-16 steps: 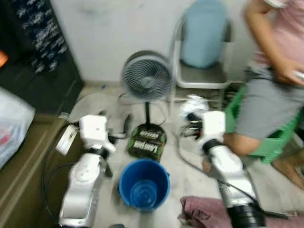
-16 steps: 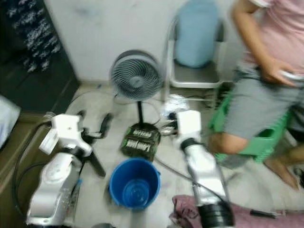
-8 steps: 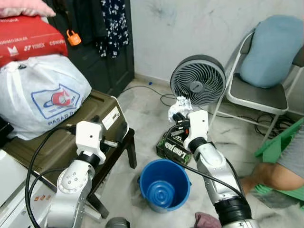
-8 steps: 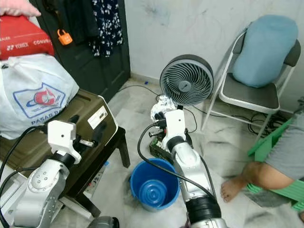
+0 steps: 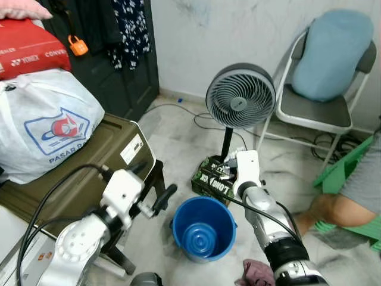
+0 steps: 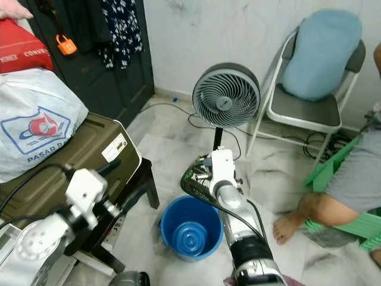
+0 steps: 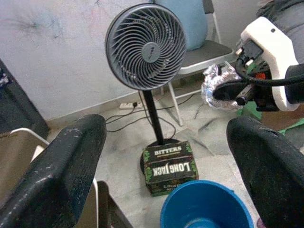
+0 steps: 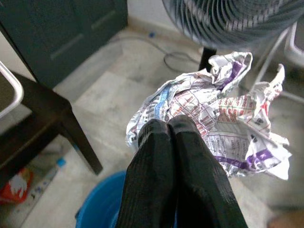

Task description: Clean up the room

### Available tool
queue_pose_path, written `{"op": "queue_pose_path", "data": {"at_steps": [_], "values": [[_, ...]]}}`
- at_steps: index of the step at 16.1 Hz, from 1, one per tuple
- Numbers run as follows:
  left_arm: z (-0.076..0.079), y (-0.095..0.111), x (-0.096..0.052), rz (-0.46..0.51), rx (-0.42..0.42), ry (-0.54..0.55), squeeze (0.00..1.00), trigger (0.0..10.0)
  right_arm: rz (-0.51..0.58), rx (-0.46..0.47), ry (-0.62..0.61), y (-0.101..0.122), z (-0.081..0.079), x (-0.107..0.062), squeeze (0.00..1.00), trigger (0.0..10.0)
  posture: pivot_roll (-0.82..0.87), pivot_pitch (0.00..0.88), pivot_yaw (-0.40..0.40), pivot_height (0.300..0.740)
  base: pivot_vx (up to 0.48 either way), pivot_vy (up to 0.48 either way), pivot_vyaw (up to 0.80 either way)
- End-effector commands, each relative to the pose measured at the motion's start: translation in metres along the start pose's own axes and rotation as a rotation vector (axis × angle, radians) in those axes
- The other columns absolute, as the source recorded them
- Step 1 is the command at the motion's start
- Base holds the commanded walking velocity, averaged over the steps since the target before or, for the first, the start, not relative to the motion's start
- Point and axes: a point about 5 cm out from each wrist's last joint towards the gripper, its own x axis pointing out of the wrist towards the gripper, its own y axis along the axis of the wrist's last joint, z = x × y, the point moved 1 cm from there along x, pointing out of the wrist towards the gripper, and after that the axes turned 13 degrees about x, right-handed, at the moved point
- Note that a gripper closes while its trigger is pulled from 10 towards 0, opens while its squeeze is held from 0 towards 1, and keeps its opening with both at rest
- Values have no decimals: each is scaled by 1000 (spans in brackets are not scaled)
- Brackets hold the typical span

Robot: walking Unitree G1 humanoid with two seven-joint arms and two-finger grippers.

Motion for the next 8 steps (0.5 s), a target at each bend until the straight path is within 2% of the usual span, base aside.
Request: {"op": "queue_pose_path", "data": {"at_steps": [1, 5, 8], "values": [[-7, 3, -6, -7, 22, 41, 0, 10000, -8, 16, -23, 2, 1, 4, 0, 10000, 156, 57, 29, 740, 0, 0, 0], [-5, 5, -25, -48, 20, 41, 0, 10000, -57, 39, -84, -5, -6, 13, 0, 10000, 210, 97, 63, 740, 0, 0, 0], [-13, 8, -35, -76, 53, 42, 0, 10000, -64, 77, -81, -5, -19, 20, 0, 10000, 253, 111, 90, 740, 0, 0, 0]]}}
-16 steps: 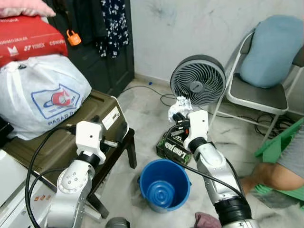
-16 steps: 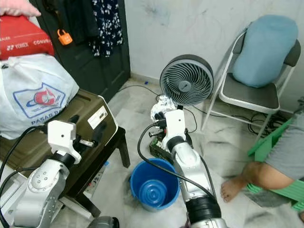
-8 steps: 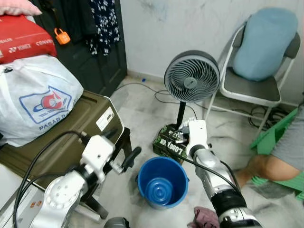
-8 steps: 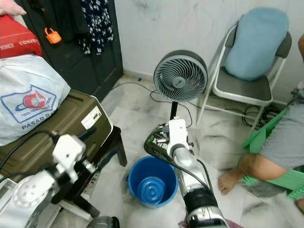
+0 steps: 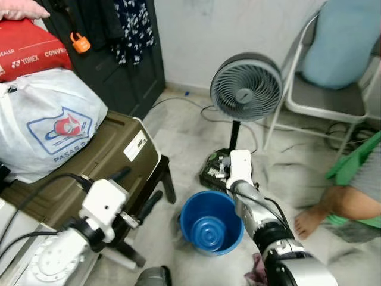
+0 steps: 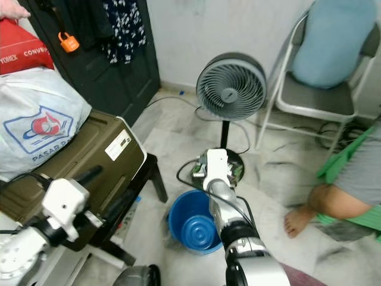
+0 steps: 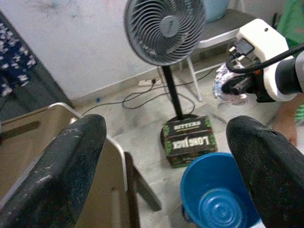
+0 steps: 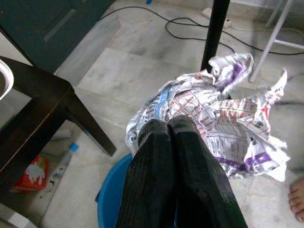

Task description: Clean up the room

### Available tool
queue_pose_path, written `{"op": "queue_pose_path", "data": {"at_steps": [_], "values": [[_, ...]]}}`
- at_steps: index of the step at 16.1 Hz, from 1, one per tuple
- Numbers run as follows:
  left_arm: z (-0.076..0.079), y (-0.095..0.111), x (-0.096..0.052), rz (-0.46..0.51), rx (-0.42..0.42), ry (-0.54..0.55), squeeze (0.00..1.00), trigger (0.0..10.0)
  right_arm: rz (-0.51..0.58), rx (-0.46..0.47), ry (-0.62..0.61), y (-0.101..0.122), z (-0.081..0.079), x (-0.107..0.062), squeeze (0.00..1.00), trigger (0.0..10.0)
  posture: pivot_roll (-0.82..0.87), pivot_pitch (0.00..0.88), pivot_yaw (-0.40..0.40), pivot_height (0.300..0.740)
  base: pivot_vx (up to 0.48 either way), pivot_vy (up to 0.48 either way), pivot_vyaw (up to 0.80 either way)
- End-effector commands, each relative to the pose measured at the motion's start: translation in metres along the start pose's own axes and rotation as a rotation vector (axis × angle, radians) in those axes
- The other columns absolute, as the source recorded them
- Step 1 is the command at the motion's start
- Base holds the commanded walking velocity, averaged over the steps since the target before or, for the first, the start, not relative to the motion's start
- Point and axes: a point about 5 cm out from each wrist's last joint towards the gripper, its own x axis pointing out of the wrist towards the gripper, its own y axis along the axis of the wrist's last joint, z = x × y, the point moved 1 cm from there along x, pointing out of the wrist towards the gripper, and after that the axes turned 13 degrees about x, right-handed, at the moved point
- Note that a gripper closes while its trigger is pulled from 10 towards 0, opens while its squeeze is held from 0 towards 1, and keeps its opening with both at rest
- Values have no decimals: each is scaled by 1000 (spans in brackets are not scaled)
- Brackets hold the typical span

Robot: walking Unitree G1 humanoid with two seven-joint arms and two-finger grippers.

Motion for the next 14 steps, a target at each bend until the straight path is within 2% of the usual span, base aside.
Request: {"op": "queue_pose_path", "data": {"at_steps": [1, 3, 6, 9, 12, 14], "values": [[-4, 1, -3, -9, 11, -1, 0, 10000, 4, 13, 3, 2, -6, 1, 0, 10000, 253, 111, 90, 740, 0, 0, 0], [-6, 2, -7, -23, 21, -6, 0, 10000, 6, 10, 17, 2, -16, 3, 0, 10000, 267, 119, 103, 740, 0, 0, 0], [-4, 3, -9, -32, 18, -10, 0, 10000, 7, -12, 2, 4, -19, 5, 0, 10000, 277, 126, 112, 740, 0, 0, 0], [-5, 3, -10, -39, 17, -4, 0, 10000, 16, -42, -72, 6, -9, 6, 0, 10000, 277, 126, 110, 740, 0, 0, 0], [-6, 3, -8, -36, 21, 0, 0, 10000, 20, -65, -167, 6, 11, 6, 0, 10000, 273, 124, 111, 740, 0, 0, 0], [-6, 3, -8, -35, 21, 0, 0, 10000, 26, -61, -185, 7, 16, 7, 0, 10000, 270, 123, 112, 740, 0, 0, 0]]}}
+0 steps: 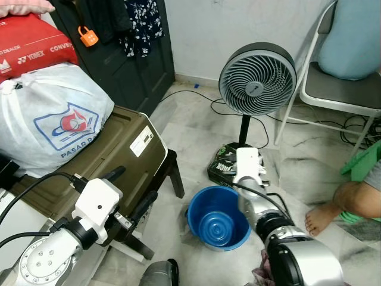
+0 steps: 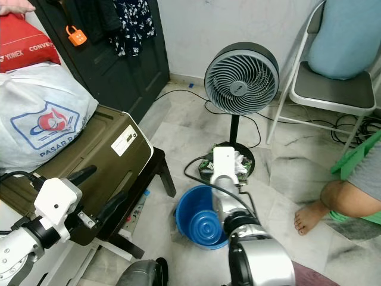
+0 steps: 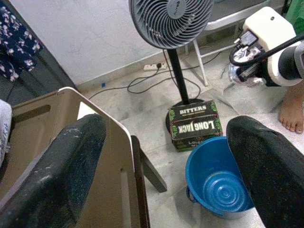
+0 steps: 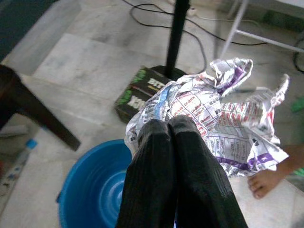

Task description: Clean up the room

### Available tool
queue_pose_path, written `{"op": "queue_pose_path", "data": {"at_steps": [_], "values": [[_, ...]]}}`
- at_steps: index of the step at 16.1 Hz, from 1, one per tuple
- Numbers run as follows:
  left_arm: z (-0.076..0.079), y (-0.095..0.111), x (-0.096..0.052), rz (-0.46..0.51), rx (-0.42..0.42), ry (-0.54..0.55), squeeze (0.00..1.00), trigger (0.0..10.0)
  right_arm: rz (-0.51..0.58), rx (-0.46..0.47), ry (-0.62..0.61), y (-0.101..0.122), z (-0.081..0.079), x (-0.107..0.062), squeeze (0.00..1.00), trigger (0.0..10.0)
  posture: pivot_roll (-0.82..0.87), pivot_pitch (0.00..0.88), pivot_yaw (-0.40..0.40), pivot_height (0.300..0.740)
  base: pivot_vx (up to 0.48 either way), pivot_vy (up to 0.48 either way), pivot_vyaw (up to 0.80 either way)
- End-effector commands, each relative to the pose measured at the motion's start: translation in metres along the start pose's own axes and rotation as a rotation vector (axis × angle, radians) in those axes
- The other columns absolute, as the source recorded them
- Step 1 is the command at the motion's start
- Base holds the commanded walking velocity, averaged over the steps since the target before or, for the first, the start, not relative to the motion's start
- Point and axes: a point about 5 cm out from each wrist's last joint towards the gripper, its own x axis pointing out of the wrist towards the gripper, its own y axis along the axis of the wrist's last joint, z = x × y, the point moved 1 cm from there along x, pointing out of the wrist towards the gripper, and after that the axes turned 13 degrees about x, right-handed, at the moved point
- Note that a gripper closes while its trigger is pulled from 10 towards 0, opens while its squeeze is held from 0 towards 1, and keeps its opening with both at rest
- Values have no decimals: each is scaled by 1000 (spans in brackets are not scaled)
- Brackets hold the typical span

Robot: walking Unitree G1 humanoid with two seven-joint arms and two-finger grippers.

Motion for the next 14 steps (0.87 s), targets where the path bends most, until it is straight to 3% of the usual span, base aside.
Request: {"op": "queue_pose_path", "data": {"at_steps": [1, 4, 9, 11, 14], "values": [[-3, 1, -2, -9, 15, 9, 0, 10000, 0, 17, 13, 1, -6, 0, 0, 10000, 269, 122, 112, 740, 0, 0, 0], [-4, 0, -1, -8, 16, 10, 0, 10000, 11, 32, 23, 4, -7, 0, 0, 10000, 270, 121, 112, 740, 0, 0, 0], [-4, 1, -2, -8, 20, 12, 0, 10000, 7, 45, 93, 3, -24, -3, 0, 10000, 282, 127, 113, 740, 0, 0, 0], [-5, 2, -10, -28, 32, 18, 0, 10000, -3, 60, 89, -1, -28, -5, 0, 10000, 301, 142, 125, 740, 0, 0, 0], [-21, 6, -22, -45, 90, 52, 0, 10000, -7, 75, 88, -8, -33, -9, 0, 10000, 332, 185, 168, 740, 0, 0, 0]]}}
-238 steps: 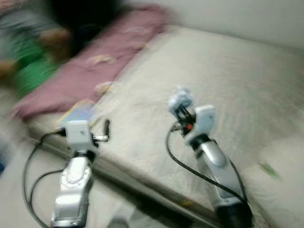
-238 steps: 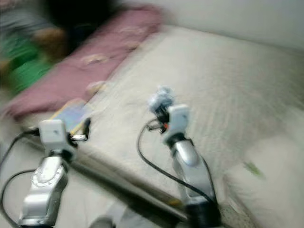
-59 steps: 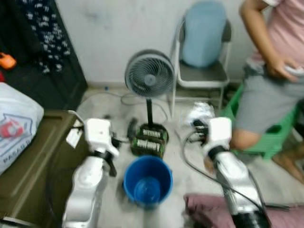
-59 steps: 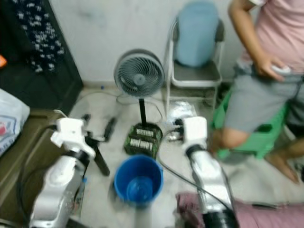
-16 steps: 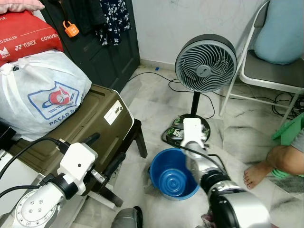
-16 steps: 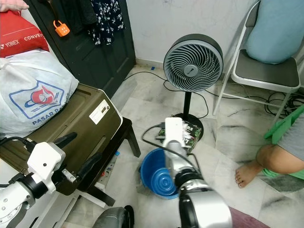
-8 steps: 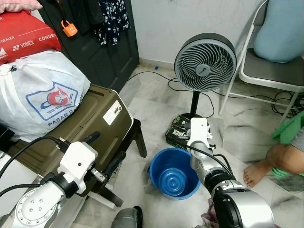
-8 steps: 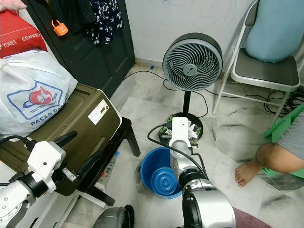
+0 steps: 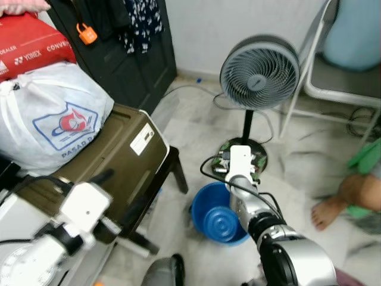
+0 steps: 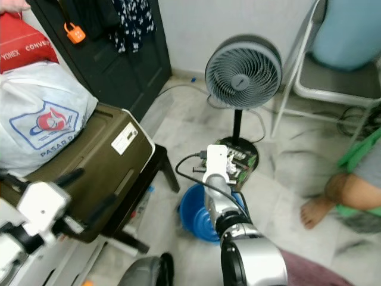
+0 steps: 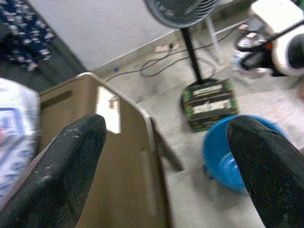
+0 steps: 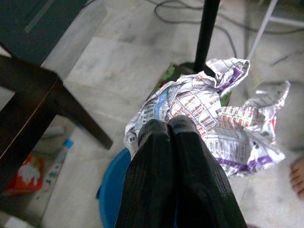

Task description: Clean up the room

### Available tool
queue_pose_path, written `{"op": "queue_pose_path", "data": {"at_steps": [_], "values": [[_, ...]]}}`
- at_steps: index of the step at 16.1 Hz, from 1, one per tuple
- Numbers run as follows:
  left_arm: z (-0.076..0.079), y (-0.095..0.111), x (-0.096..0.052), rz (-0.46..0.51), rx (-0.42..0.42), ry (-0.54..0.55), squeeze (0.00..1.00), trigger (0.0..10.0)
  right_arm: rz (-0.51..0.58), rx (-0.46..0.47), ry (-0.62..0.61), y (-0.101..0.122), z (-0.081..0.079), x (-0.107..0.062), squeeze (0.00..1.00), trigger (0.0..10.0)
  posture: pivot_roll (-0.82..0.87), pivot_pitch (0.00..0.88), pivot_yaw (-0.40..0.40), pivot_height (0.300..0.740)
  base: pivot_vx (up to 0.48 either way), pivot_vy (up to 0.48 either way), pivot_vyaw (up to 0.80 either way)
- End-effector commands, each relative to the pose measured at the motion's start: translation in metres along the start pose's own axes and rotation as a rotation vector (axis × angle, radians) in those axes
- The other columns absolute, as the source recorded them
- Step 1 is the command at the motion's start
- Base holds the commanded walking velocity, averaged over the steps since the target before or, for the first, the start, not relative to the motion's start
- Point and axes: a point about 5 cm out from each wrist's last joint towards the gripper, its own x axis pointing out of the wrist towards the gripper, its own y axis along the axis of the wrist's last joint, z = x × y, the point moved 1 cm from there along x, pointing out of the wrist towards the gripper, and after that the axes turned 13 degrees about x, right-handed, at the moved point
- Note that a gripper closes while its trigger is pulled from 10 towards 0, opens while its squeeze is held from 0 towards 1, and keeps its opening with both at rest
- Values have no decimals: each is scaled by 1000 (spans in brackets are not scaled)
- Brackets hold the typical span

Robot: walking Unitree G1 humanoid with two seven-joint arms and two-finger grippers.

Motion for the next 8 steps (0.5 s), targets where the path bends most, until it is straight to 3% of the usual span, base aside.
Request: {"op": "queue_pose_path", "data": {"at_steps": [1, 5, 8], "values": [[-10, 7, -2, 12, 28, 20, 0, 10000, -10, 11, 7, -5, -7, -3, 0, 10000, 335, 189, 175, 740, 0, 0, 0], [-16, 19, -1, 41, 38, -16, 0, 10000, -8, 49, -11, -8, -14, -6, 0, 10000, 346, 209, 243, 740, 0, 0, 0], [-20, 18, -2, 33, 47, -52, 0, 10000, 0, 73, -56, -9, -9, -6, 35, 10000, 339, 205, 274, 740, 0, 0, 0]]}}
